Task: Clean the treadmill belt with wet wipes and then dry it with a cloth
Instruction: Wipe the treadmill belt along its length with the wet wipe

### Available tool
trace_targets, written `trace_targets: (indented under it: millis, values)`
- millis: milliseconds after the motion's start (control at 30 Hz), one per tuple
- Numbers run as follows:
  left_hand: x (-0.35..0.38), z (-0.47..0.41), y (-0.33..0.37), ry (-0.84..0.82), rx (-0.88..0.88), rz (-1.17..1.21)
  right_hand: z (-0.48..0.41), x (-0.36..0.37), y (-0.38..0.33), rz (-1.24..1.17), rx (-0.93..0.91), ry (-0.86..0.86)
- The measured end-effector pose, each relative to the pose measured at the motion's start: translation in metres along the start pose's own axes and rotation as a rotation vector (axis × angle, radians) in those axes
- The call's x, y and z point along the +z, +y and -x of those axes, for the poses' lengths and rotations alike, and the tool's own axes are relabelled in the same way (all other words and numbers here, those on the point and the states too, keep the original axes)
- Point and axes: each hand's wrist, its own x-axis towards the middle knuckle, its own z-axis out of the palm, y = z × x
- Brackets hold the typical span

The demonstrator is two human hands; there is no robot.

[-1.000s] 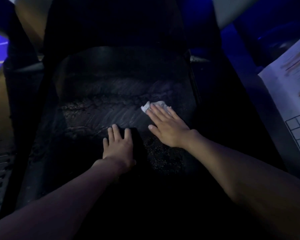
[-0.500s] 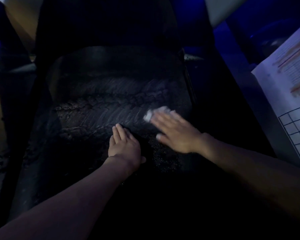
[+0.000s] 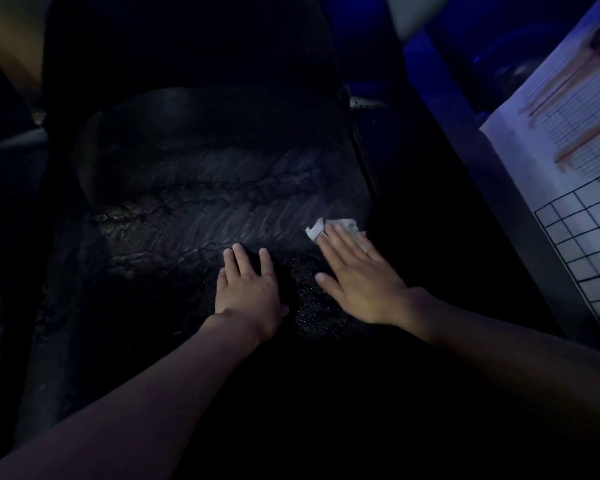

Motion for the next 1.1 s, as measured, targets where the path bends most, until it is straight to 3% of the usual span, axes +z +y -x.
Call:
trace_targets:
  millis: [33, 133, 300, 433, 600, 733, 867, 1000, 1100]
  values:
    - [0.001, 0.0, 0.0, 0.001, 0.0, 0.003, 0.0, -0.003, 0.007, -0.003, -0.003, 0.016]
    - [0.001, 0.0, -0.003, -0.006, 0.011, 0.021, -0.011, -0.01, 0.009, -0.16, 0.265, -0.013]
    - [-0.008, 0.001, -0.009, -0.104, 0.046, 0.014, 0.024, 0.001, -0.013, -0.003, -0.069, -0.076]
    - [-0.001, 0.01, -0.006, -0.066, 0.012, 0.007, 0.001, -0.005, -0.012, -0.051, 0.138, -0.044]
    - [0.015, 0.018, -0.01, 0.04, 0.017, 0.021, 0.021, 0.001, -0.022, 0.062, -0.17, -0.089]
    - [0.013, 0.016, -0.024, 0.017, 0.075, 0.042, -0.001, -0.005, -0.021, 0.03, 0.056, -0.063]
    - [0.011, 0.018, -0.039, -0.021, 0.088, 0.041, 0.013, 0.003, -0.036, 0.078, -0.217, -0.111]
    - [0.013, 0.028, -0.039, -0.027, -0.062, 0.064, -0.007, -0.003, -0.032, 0.038, 0.023, -0.066]
    - [0.013, 0.03, -0.044, 0.022, -0.093, 0.098, 0.001, 0.004, -0.052, 0.069, -0.133, -0.109]
